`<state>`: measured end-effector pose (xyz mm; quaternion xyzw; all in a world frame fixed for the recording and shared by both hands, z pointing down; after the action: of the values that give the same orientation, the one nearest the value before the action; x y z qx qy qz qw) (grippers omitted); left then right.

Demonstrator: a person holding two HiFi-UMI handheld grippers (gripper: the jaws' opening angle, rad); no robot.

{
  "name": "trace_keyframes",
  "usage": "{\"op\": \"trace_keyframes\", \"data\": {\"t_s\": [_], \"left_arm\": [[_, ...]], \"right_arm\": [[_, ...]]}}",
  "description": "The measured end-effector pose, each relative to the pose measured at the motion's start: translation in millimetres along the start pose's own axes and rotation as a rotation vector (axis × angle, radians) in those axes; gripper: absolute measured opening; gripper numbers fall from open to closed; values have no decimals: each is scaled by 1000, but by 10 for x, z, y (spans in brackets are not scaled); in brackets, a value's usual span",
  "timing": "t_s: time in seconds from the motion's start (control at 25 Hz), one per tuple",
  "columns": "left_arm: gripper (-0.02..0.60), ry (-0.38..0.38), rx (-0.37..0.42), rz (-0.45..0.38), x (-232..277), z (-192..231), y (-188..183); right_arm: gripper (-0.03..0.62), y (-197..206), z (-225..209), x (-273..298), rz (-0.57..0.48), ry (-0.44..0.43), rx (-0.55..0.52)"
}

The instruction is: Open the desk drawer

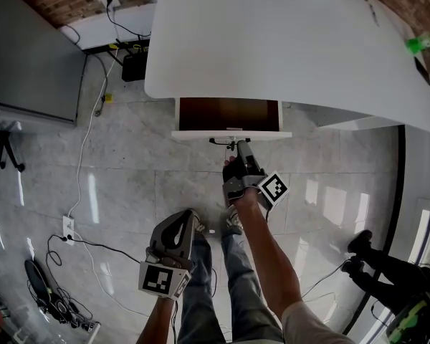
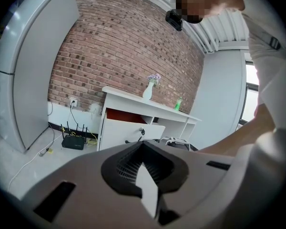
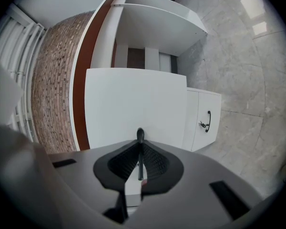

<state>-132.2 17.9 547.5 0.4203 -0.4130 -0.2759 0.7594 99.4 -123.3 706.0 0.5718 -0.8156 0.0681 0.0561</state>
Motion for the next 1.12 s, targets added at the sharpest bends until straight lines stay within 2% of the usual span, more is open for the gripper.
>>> {"op": "trace_keyframes", "data": {"t_s": [0.4, 0.8, 1.12], "left_arm": [[12, 0, -3, -2, 26, 12, -35], [12, 3, -5, 12, 57, 50, -6], [12, 10, -10, 18, 111, 67, -9]], "right_arm": [[35, 94, -68, -256, 9, 21, 14], [34, 186, -327, -525, 11, 56, 16], [34, 193, -574, -602, -23, 131, 53]]}}
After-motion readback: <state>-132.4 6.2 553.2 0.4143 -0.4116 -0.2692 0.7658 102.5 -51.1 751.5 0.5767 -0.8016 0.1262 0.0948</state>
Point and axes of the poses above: the fingertips, and each gripper's own axes: x forward along the fingers, z to its left, y out of its underside, the point moved 10 cm from there along -x, backward along the fingers, and after that the axes turned 2 degrees about z, right-handed, at the moved point
